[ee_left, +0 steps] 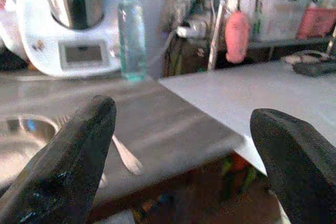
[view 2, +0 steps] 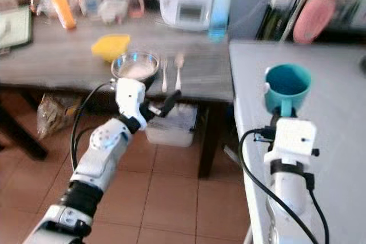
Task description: Setting the table
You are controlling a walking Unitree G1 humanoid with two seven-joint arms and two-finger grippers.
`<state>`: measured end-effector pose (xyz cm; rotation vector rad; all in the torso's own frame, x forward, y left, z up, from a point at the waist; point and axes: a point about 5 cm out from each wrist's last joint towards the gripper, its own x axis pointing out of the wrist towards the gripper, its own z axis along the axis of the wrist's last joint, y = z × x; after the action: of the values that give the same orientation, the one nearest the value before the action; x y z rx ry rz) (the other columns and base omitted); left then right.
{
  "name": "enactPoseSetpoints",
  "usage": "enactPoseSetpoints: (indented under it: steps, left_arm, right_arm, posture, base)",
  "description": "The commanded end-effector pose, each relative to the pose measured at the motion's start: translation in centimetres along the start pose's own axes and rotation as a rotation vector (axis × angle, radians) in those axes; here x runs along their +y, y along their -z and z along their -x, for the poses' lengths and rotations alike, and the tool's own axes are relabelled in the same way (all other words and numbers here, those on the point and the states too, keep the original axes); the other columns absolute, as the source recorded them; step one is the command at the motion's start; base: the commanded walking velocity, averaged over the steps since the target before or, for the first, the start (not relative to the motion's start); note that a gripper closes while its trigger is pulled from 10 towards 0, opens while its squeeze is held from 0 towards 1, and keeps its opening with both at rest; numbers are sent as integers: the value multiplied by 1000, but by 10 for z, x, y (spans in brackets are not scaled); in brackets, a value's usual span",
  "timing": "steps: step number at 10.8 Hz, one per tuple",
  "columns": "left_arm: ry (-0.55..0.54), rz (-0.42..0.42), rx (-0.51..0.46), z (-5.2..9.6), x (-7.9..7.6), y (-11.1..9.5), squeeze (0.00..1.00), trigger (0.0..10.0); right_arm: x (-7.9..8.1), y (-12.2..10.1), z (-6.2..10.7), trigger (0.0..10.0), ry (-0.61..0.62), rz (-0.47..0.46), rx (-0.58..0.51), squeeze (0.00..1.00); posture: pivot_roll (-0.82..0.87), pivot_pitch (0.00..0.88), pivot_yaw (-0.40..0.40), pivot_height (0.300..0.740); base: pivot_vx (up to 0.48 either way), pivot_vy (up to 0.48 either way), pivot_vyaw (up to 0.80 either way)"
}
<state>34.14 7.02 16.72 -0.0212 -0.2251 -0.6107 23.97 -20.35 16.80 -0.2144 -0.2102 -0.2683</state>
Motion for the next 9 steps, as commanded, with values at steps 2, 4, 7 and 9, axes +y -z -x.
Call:
enactPoseSetpoints:
  steps: [2, 4, 7, 9]
  left_arm:
    - [-23, -13, 8, 4, 9, 0, 0, 10000]
    - [-35, -2, 13, 4, 10, 1, 0, 10000]
    - [-34, 11, 21, 4, 11, 2, 0, 10000]
    - [-34, 11, 20, 4, 11, 2, 0, 10000]
  right_arm:
    - [5, -7, -1, 10000, -22, -8, -31, 0]
    - [6, -6, -2, 10000, -23, -9, -30, 0]
    - [7, -6, -2, 10000, -26, -9, -34, 0]
    - [8, -6, -2, 10000, -28, -11, -34, 0]
  posture:
    - [83, 100, -12, 740]
    - [85, 98, -14, 740]
    - [90, 94, -13, 740]
    - [93, 95, -13, 740]
  base:
    - [441, 0, 0]
    - [214, 0, 0]
    - [0, 356, 0]
    - [0, 412, 0]
